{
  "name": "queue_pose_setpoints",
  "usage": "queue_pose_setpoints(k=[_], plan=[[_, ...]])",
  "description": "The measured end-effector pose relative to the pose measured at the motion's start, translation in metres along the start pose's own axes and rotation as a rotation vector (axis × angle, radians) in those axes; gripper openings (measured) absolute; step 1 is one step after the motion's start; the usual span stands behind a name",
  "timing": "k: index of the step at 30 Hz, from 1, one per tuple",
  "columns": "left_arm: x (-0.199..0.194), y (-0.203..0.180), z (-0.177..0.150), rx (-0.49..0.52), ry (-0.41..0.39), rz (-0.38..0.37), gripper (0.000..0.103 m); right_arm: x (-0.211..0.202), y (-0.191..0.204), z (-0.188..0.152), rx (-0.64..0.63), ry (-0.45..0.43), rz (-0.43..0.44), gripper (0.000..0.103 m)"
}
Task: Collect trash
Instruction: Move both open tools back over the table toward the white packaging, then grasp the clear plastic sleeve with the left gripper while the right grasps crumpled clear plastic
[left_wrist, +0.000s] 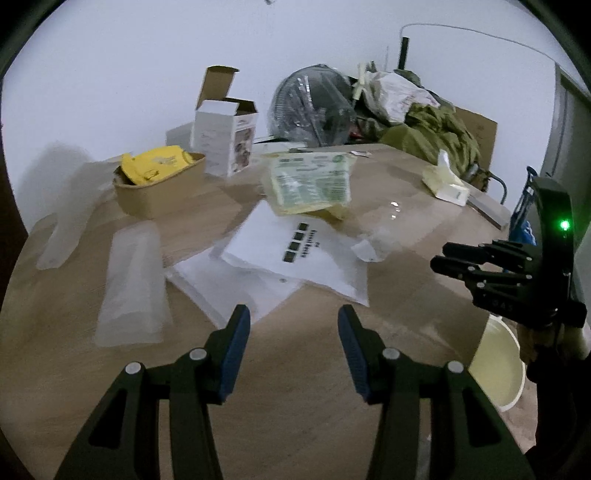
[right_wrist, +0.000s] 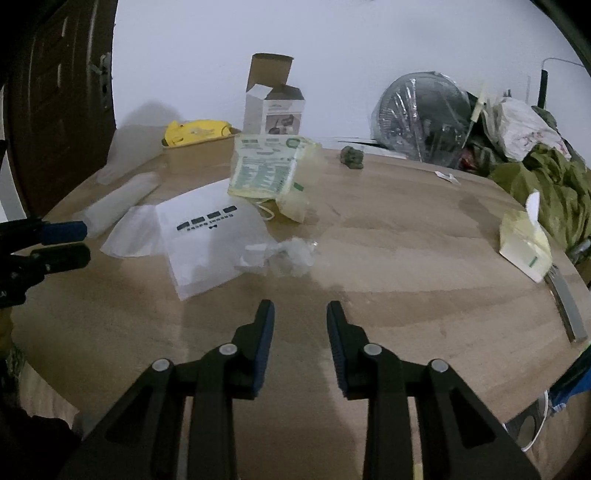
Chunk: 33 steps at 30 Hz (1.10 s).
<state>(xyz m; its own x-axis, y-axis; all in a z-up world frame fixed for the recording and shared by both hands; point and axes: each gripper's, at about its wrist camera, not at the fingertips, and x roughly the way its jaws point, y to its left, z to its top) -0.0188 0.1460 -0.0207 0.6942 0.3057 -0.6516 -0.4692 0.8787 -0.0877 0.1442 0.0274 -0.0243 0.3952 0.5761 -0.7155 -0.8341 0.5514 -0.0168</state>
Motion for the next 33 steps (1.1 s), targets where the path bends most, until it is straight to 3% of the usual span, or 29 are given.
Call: queue_pose_setpoints(k=[1, 2, 13, 17, 24, 33], plan=[[0.001, 0.003, 0.0, -0.004, 0.001, 0.005, 0.049, 0.002, 0.001, 0.002, 0.0, -0.002, 0.001, 0.047], [0.001, 0.004, 0.0, -0.008, 0.002, 0.009, 0.049, 0.006, 0.002, 0.004, 0.001, -0.004, 0.004, 0.048], [0.005, 0.035, 0.011, -0.075, 0.008, 0.068, 0.05, 0.045, -0.002, 0.035, 0.034, 0.018, 0.022, 0.048], [0.002, 0.047, 0.017, -0.09, 0.002, 0.1, 0.059, 0.056, -0.004, 0.045, 0.049, 0.031, 0.03, 0.052], [0.002, 0.077, 0.024, -0.139, 0.003, 0.17, 0.062, 0.073, -0.007, 0.05, 0.082, 0.064, 0.051, 0.052], [0.029, 0.107, 0.026, -0.195, 0.072, 0.256, 0.064, 0.085, -0.012, 0.049, 0.098, 0.095, 0.084, 0.052]])
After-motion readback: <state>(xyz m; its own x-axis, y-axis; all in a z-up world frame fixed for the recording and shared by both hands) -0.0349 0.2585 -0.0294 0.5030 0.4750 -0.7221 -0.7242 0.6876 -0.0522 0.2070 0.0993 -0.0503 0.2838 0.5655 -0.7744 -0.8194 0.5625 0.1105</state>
